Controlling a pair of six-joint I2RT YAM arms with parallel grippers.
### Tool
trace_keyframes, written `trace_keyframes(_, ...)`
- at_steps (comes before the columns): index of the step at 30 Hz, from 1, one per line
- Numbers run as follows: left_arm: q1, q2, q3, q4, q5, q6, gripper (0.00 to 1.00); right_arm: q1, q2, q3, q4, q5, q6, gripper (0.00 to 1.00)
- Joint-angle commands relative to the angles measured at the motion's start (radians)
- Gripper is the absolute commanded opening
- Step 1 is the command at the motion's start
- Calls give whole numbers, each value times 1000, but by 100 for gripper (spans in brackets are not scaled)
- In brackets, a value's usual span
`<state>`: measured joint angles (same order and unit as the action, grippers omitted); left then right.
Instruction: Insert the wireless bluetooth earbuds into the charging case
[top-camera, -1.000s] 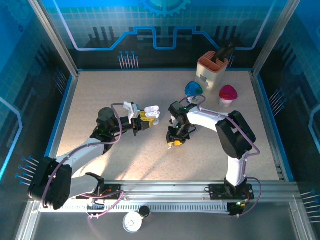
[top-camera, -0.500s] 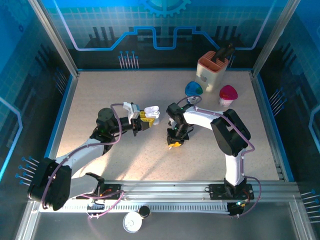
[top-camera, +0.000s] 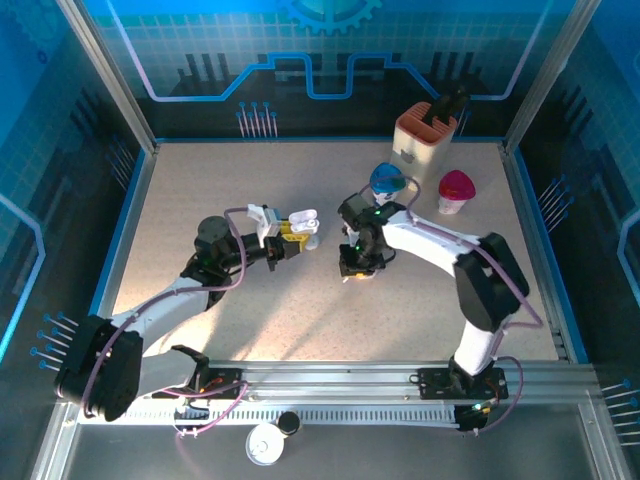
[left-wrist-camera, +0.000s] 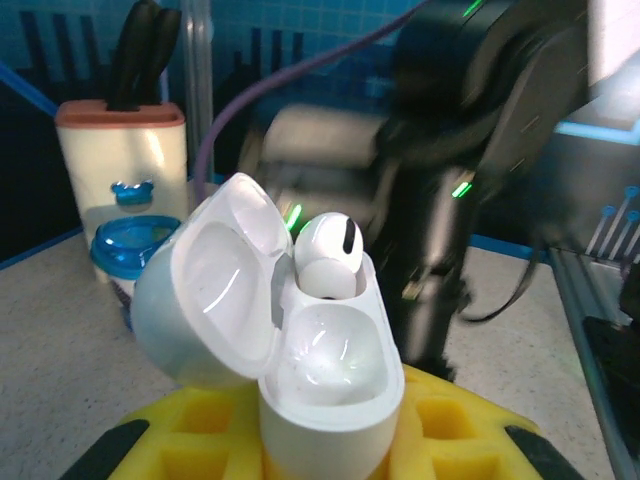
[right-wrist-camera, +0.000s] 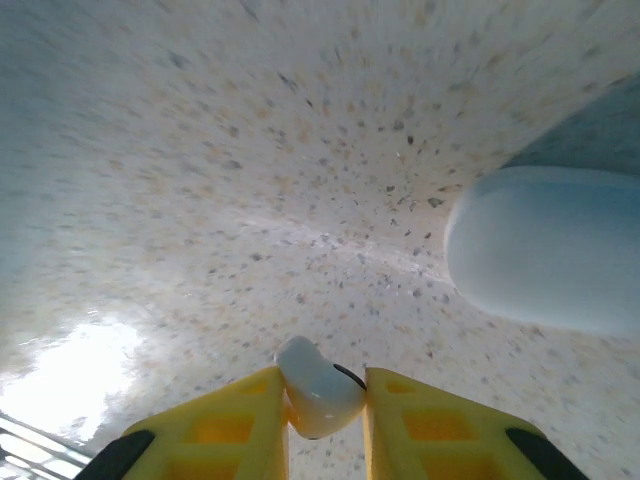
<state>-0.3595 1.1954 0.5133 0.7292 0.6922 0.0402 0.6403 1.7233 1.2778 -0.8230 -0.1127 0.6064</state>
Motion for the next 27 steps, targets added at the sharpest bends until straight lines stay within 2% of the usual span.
trace_keyframes(1,-48,17,21,-59,-162,88,20,-2,-106,38,-49,97,21,22)
trace_keyframes(5,-95,60,29,-9,-270,99,19,-3,-166,141,-103,123,15,22)
trace_keyframes(11,-162,124,62,15,-371,133,20,9,-197,295,-162,134,-6,21)
trace_keyframes(18,-186,161,85,21,-333,129,19,50,-152,430,-195,124,-49,21)
trace_keyframes(27,-199,159,84,18,-332,160,18,93,-67,514,-216,103,-64,20)
